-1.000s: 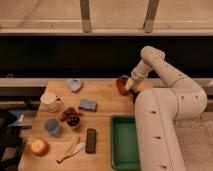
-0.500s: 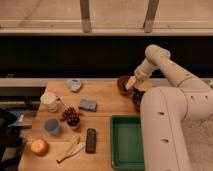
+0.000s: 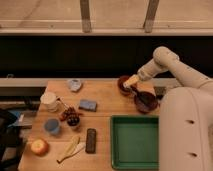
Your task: Place brush in red bowl
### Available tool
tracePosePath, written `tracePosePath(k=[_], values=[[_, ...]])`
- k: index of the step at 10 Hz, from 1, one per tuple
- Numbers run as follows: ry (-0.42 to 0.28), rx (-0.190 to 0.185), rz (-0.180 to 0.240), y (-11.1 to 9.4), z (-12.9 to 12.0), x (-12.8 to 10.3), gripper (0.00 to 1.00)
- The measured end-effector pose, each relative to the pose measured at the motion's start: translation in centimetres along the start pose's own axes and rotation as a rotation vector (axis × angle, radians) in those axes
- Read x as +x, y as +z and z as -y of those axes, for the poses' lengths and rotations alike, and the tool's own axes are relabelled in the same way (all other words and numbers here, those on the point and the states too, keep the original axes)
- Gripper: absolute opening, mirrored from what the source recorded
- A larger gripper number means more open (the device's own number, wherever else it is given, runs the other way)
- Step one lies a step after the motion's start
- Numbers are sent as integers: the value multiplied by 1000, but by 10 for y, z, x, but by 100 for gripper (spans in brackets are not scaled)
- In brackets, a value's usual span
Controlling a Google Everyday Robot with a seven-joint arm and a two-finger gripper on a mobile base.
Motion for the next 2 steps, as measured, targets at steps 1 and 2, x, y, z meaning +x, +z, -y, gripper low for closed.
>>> tracePosePath(k=[1,2], values=[[-8,-3,41,-8,-2,-1,80],[-11,-6,50,-9,-4,-2,80]])
